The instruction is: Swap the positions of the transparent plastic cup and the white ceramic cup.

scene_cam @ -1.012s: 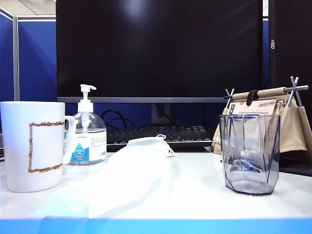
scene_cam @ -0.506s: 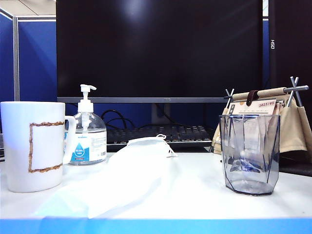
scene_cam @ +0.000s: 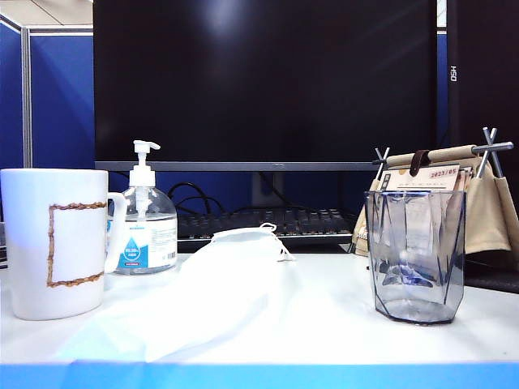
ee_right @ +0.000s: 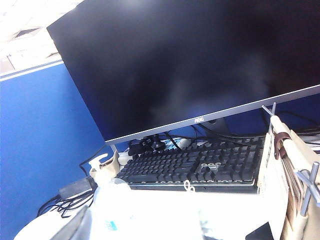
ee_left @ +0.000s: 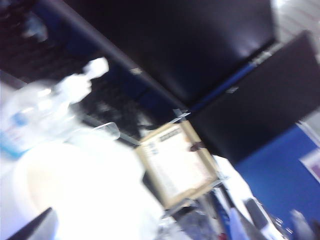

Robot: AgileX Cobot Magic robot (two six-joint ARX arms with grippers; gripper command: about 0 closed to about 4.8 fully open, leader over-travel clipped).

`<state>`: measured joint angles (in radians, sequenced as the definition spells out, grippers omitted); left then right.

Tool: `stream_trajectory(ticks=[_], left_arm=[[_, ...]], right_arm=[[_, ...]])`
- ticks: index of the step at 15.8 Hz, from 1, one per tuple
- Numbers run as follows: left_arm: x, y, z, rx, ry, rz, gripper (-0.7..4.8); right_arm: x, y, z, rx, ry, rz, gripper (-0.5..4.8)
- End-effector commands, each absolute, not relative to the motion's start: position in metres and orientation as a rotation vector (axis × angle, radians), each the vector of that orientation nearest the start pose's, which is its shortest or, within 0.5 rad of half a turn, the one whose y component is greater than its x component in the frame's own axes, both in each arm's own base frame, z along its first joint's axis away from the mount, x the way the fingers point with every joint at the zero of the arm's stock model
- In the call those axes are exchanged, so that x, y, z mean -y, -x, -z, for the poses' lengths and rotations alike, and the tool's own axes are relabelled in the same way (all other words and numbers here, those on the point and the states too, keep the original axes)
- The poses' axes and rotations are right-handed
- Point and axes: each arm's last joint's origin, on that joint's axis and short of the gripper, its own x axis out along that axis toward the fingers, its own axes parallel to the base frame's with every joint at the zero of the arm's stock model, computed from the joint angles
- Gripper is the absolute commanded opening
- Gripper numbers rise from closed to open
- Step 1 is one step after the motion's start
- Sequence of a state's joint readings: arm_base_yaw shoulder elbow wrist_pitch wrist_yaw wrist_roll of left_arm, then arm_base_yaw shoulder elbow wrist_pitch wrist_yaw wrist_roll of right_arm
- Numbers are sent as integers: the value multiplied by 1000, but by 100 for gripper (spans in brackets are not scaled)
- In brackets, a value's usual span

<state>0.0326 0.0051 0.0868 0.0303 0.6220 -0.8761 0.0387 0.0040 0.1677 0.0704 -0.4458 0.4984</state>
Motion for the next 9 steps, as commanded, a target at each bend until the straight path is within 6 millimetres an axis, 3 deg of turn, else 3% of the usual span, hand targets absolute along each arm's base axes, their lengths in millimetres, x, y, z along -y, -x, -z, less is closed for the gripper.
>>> stream_trajectory(ticks=[1, 5, 7, 9], left_arm=[[16, -81, -211, -139, 784, 675, 479], [12, -73, -253, -336, 597, 429, 479], [11, -99, -273, -563, 561, 345, 479], [10, -128, -277, -676, 539, 336, 479]], right_arm=[[-16, -78, -229, 128, -433, -537, 257], [-16, -77, -230, 132, -432, -538, 257], [-16, -76, -234, 143, -430, -538, 257], [-15, -74, -237, 155, -427, -542, 257]])
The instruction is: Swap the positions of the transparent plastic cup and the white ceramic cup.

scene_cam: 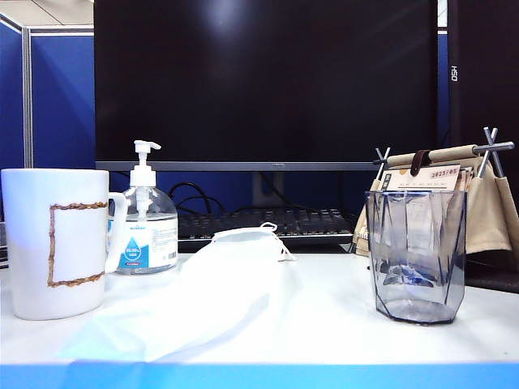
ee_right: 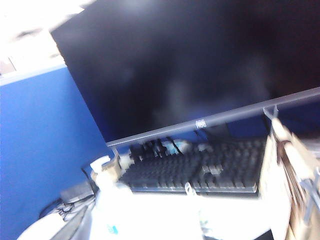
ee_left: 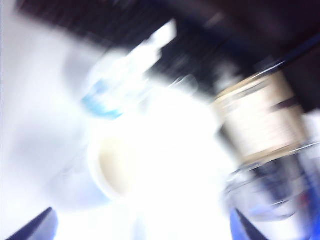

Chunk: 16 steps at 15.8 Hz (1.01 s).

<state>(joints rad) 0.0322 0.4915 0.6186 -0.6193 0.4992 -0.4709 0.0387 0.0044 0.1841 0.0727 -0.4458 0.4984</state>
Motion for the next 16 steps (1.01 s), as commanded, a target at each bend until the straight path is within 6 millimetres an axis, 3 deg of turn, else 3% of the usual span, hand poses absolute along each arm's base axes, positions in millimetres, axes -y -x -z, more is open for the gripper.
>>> stream_trajectory(ticks=[1, 5, 6, 10, 13, 16], left_arm=[[11, -141, -274, -728, 534, 332, 479], [23, -172, -251, -891, 520, 346, 479], [35, -180, -246, -896, 450, 323, 479], [50, -183, -246, -855, 345, 268, 395], [49, -184, -245, -846, 324, 235, 395], [51, -190, -236, -903, 316, 223, 395]], right_arm=[[-15, -73, -241, 165, -425, -544, 257], [-15, -68, -251, 197, -417, -548, 257], [-15, -68, -251, 196, -417, -548, 257], [-15, -68, -251, 194, -417, -551, 257], [-17, -71, -248, 145, -421, -585, 257], [-19, -86, -242, 13, -446, -620, 258]])
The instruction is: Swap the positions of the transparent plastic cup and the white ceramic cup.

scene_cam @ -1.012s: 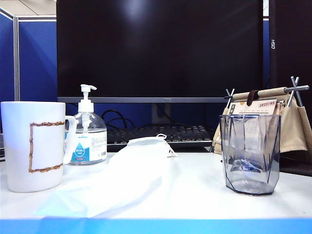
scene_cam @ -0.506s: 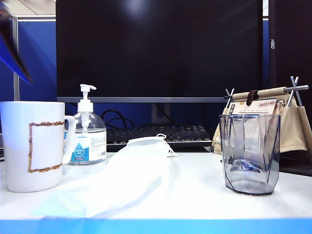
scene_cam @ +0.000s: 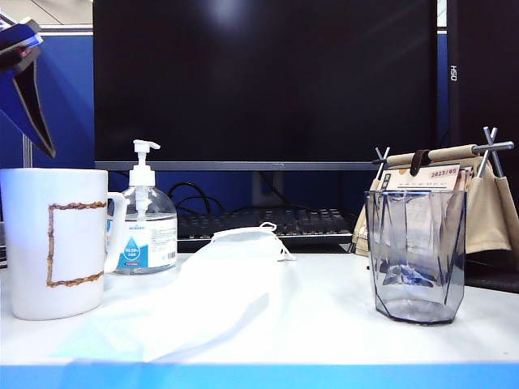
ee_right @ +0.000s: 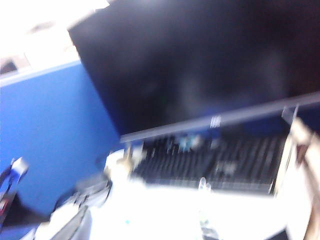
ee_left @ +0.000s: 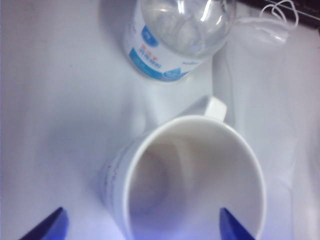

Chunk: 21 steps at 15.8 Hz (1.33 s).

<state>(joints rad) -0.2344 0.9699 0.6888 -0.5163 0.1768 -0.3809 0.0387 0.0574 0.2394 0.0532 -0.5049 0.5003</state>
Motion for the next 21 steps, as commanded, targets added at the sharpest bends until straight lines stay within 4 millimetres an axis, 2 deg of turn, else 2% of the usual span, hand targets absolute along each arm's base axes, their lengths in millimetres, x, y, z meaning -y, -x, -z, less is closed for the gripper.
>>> stream_trajectory(ticks=[1, 4, 8, 9, 10, 12, 14, 15, 16, 18, 19, 21], left_arm=[[52, -193, -232, -925, 315, 221, 395], [53, -199, -221, -984, 309, 215, 395], [53, -199, -221, -981, 285, 209, 392], [53, -199, -221, -979, 279, 199, 353], [53, -200, -221, -974, 269, 203, 280], [53, -201, -222, -961, 267, 198, 255], [52, -201, -222, -959, 254, 200, 145], [52, -201, -222, -957, 250, 196, 141], [52, -201, -222, -958, 246, 193, 91], [52, -202, -220, -964, 229, 199, 38], [53, -202, -219, -968, 220, 202, -8], [53, -204, -216, -985, 206, 208, -6]], right_arm=[[-19, -90, -243, -9, -451, -620, 258], [-20, -101, -247, -98, -475, -629, 258], [-22, -118, -258, -205, -535, -673, 275], [-22, -118, -262, -195, -532, -674, 275], [-22, -117, -266, -179, -527, -679, 275], [-22, -117, -268, -178, -527, -676, 274], [-22, -118, -260, -260, -553, -657, 274], [-23, -120, -255, -313, -569, -646, 275], [-23, -122, -251, -356, -581, -635, 275], [-23, -125, -249, -369, -583, -630, 275], [-23, -127, -248, -387, -588, -630, 275], [-24, -133, -241, -459, -617, -650, 275]])
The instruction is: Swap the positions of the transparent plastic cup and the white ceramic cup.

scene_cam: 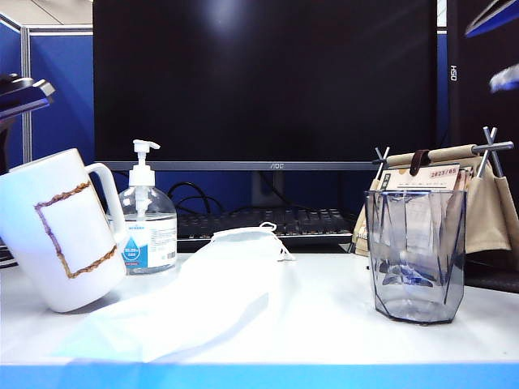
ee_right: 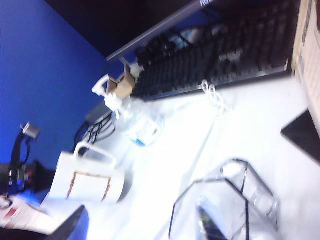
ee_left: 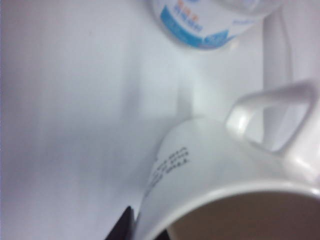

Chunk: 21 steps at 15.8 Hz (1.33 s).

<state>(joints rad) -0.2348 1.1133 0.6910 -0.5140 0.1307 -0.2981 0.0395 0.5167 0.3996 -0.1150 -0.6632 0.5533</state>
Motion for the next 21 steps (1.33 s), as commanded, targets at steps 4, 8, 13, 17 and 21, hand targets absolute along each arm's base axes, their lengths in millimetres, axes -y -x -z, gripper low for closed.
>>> stream_trajectory(ticks=[4, 8, 13, 17, 21], left_arm=[[53, -203, -215, -995, 189, 215, -6], [53, -203, -215, -997, 170, 225, -6], [53, -203, -215, -993, 151, 235, -6], [53, -203, -215, -993, 146, 238, -6], [53, -203, -215, -993, 145, 238, -6]], right_arm=[[-24, -140, -225, -618, -689, -591, 341], [-25, -150, -213, -710, -717, -562, 341], [-25, -161, -200, -797, -743, -530, 341], [-29, -172, -197, -786, -729, -544, 337], [-41, -184, -193, -847, -707, -547, 337]])
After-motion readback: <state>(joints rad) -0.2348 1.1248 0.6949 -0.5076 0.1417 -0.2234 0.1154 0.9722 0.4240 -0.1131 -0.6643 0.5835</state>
